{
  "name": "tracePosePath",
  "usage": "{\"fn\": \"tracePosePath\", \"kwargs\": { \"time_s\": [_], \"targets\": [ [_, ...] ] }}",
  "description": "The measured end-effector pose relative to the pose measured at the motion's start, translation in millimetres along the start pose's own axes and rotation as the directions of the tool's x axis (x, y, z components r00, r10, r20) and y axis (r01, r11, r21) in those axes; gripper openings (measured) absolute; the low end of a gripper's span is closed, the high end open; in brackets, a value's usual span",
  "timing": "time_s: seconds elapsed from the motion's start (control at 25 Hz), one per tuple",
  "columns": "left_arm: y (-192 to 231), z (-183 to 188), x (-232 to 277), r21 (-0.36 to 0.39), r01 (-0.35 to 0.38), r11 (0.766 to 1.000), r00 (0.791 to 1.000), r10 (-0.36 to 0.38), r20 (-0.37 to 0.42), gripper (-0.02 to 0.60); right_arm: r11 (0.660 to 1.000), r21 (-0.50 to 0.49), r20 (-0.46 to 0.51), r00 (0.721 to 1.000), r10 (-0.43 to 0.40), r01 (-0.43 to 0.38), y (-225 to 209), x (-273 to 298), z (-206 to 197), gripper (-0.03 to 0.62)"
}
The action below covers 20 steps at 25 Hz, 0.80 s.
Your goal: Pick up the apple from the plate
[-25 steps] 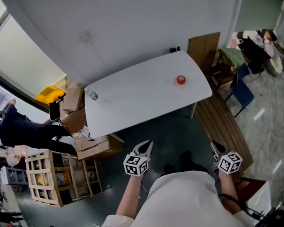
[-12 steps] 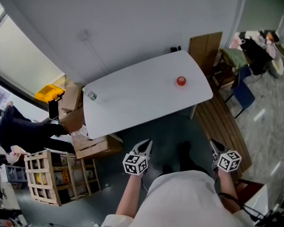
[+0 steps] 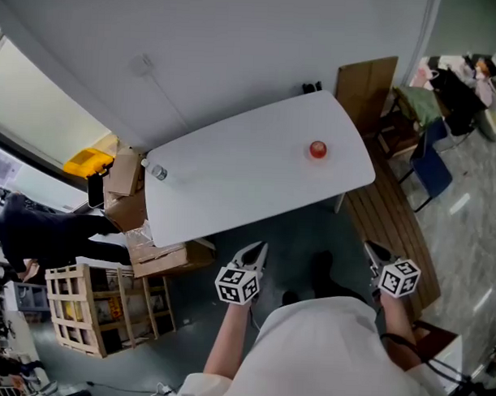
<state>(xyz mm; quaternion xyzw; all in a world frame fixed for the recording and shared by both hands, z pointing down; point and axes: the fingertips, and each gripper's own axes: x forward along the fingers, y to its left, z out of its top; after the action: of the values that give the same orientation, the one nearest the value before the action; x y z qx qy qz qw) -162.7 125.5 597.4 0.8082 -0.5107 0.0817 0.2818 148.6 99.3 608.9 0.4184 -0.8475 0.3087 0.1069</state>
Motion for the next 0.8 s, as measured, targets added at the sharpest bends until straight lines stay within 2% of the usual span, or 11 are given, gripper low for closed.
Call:
{"fn": "tracePosePath", "kwargs": {
  "time_s": [0.36, 0.8],
  "targets": [
    [-1.3, 23.7, 54.5, -0.006, -0.024, 1.0, 0.999, 0.024, -0.027, 0.002, 0.999, 0.007, -0.041, 0.998, 0.047, -0.046, -35.6, 41.4, 39.0, 0.037],
    [-6.7, 53.9, 115.6, -0.015, -0.061, 0.998, 0.998, 0.061, -0.022, 0.002, 0.995, -0.002, -0.1, 0.99, 0.099, -0.099, -84.7, 75.9, 76.3, 0.038]
  ]
}}
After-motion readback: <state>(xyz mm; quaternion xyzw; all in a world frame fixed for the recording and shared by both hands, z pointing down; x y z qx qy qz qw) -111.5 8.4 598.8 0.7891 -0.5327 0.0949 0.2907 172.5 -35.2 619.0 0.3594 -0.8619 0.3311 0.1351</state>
